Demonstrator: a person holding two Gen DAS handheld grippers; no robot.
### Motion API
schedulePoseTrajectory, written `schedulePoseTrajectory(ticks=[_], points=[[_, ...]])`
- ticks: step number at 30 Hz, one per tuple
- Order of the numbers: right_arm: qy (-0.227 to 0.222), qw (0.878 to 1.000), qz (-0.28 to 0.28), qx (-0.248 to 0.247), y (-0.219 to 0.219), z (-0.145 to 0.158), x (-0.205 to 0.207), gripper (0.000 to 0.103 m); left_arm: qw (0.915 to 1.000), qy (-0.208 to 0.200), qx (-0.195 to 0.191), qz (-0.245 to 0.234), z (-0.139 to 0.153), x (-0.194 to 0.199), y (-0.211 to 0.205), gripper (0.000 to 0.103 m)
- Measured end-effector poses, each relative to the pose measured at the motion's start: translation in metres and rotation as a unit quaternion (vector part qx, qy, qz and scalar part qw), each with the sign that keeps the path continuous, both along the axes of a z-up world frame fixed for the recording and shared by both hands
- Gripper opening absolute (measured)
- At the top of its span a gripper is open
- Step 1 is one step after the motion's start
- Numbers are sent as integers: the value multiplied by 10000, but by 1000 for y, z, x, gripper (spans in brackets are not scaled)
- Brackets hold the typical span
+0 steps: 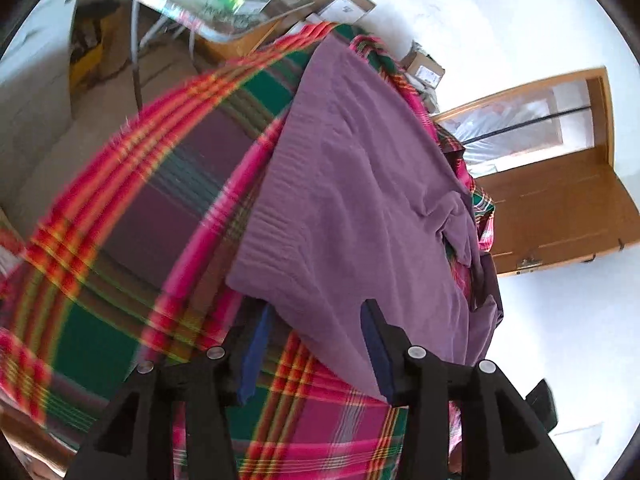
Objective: Fold clothes
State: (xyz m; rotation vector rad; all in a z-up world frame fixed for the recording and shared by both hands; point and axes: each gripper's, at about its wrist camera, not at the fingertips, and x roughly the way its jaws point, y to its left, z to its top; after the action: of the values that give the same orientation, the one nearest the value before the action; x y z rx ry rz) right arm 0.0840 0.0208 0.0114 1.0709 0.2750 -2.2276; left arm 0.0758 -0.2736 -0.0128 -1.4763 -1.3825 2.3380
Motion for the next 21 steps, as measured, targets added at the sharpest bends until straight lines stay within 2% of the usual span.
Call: schedulePoseTrajectory(ticks=[4,9,11,12,13,16,20,21], points=[[17,9985,540,-34,-27,-9,11,39,9996,135,97,210,-3,5,-3,46],[176,9953,910,266,-57,-22,25,42,9985,160,216,469,-6,4,-9,43],[202,9947,957,328,-66,-27,28,43,9979,155,219,590,-8,5,-10,30],[199,9945,968,343,-70,-28,29,43,9976,150,225,639,-10,6,-12,20],[231,9940,988,419,-74,-31,30,43,9973,145,231,688,-11,7,-14,15],[622,9909,982,685,-84,-33,39,44,9962,255,279,782,-11,11,-20,11],[666,9919,769,765,-85,-32,35,44,9946,569,191,850,3,17,-25,8],[686,9923,645,807,-84,-31,31,41,9941,626,169,869,6,19,-27,8]])
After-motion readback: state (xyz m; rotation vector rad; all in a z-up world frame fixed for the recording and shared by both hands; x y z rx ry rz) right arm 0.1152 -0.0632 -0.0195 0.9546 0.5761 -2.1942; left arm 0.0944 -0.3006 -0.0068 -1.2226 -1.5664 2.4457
